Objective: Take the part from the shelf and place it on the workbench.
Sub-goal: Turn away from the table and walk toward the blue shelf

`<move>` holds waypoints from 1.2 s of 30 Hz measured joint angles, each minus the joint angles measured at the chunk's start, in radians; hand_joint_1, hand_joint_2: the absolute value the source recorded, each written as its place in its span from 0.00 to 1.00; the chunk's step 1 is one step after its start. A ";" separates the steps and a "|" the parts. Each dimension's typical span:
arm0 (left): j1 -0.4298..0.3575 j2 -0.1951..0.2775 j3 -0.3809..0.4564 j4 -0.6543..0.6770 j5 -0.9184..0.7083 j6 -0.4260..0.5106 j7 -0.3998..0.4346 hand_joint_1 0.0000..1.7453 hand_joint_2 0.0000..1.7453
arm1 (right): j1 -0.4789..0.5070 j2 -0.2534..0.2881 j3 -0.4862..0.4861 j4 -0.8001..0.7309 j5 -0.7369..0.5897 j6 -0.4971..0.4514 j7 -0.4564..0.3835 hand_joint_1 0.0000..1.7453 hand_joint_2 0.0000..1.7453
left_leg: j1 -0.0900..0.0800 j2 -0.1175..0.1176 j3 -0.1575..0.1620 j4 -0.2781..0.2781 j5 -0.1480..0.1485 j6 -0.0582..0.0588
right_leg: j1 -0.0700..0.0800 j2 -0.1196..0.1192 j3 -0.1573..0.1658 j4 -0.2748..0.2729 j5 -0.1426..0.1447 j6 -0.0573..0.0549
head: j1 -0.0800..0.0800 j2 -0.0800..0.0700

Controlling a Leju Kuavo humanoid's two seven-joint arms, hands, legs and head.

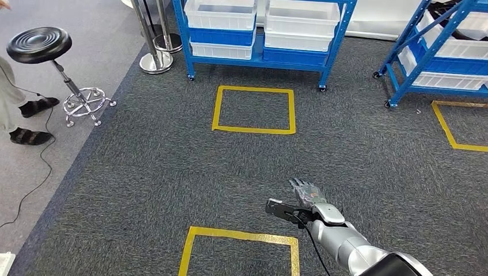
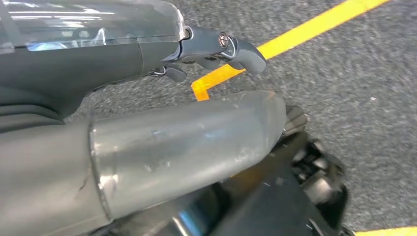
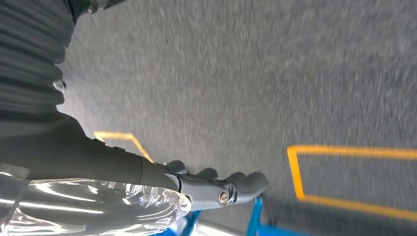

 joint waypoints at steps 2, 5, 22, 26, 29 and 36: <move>0.001 0.000 0.002 0.000 0.000 0.000 -0.006 0.00 0.00 | 0.012 -0.004 -0.019 0.004 -0.022 0.029 0.011 0.00 0.00 | 0.006 -0.017 0.003 -0.007 0.006 0.013 | -0.006 0.055 -0.023 0.060 -0.043 0.009 | 0.000 0.000; -0.003 -0.003 0.006 0.000 0.003 -0.004 -0.023 0.00 0.00 | 0.058 -0.011 -0.052 0.014 -0.061 0.068 0.025 0.00 0.00 | 0.005 -0.044 0.002 -0.007 0.006 0.021 | -0.008 0.107 -0.116 0.245 -0.127 0.014 | 0.000 0.000; 0.019 -0.008 0.034 0.000 0.016 -0.013 -0.069 0.00 0.00 | 0.293 0.019 -0.229 0.037 -0.187 0.056 0.016 0.00 0.00 | 0.007 -0.059 -0.120 0.304 -0.155 -0.039 | -0.004 0.102 -0.025 0.006 0.019 -0.041 | 0.000 0.000; 0.019 -0.005 0.037 0.000 0.011 -0.015 -0.072 0.00 0.00 | 0.318 0.019 -0.259 0.040 -0.194 0.035 0.016 0.00 0.00 | 0.002 -0.054 0.006 0.064 -0.051 -0.018 | -0.001 0.102 -0.023 0.011 0.015 -0.034 | 0.000 0.000; 0.016 -0.003 0.039 0.000 0.011 -0.015 -0.073 0.00 0.00 | 0.323 0.019 -0.277 0.040 -0.199 0.020 0.012 0.00 0.00 | -0.004 -0.052 0.031 0.011 -0.043 -0.008 | 0.002 0.102 -0.023 0.011 0.014 -0.022 | 0.000 0.000; 0.019 -0.004 0.043 0.000 0.012 -0.014 -0.075 0.00 0.00 | 0.332 0.018 -0.314 0.041 -0.212 0.005 -0.007 0.00 0.75 | -0.001 -0.054 0.037 0.000 -0.033 0.009 | -0.001 0.104 -0.048 0.072 -0.026 -0.004 | 0.000 0.000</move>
